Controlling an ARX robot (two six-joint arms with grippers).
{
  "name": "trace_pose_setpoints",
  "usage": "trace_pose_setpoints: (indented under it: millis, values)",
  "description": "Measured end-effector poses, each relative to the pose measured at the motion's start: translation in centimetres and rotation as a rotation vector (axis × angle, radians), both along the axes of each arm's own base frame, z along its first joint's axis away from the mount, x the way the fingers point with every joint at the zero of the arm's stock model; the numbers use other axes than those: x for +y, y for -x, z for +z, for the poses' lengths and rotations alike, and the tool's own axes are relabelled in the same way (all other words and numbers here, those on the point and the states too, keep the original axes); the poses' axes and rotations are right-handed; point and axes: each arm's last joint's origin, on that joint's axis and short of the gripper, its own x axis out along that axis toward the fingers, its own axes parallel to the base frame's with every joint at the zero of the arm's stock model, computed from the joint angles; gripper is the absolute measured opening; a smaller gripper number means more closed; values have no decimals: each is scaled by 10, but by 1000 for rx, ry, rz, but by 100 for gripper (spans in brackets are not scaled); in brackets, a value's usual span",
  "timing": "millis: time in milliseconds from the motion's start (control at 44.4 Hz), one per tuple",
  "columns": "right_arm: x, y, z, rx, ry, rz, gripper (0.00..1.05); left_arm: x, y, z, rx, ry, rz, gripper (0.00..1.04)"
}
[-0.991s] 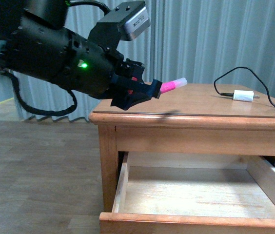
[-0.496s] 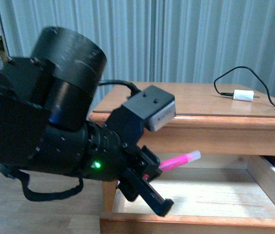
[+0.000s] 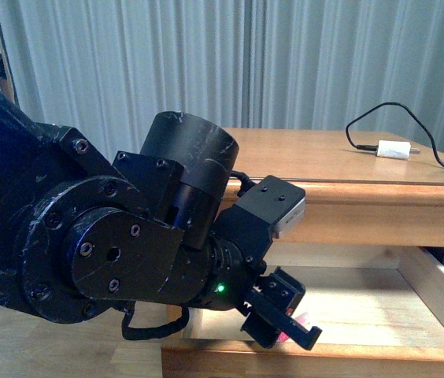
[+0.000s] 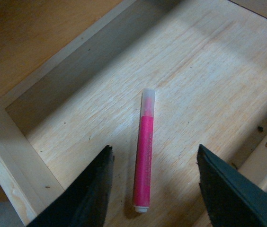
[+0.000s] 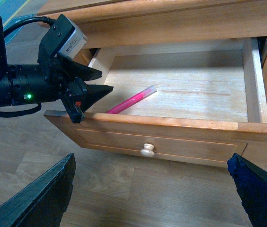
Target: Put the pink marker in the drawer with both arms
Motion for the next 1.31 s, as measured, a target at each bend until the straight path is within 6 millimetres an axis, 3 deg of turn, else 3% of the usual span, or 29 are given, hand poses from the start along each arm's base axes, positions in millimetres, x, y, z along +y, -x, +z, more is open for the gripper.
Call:
trace_pose_setpoints:
  millis: [180,270,338,586,834,969,1059,1171,1307]
  values:
    - [0,0,0,0,0,0,96,5,5,16,-17,42,92,77]
    - [0,0,0,0,0,0,96,17,12,31,-55,62,154,90]
    - [0,0,0,0,0,0,96,37,22,49,-109,82,223,100]
    - [0,0,0,0,0,0,96,94,64,91,-194,180,346,99]
    - [0,0,0,0,0,0,96,151,142,126,-278,286,450,99]
    - [0,0,0,0,0,0,96,180,194,128,-297,342,569,99]
    - [0,0,0,0,0,0,96,190,217,123,-288,397,638,99]
    - [0,0,0,0,0,0,96,195,232,114,-286,428,703,99]
    - [0,0,0,0,0,0,96,195,233,114,-291,444,709,98]
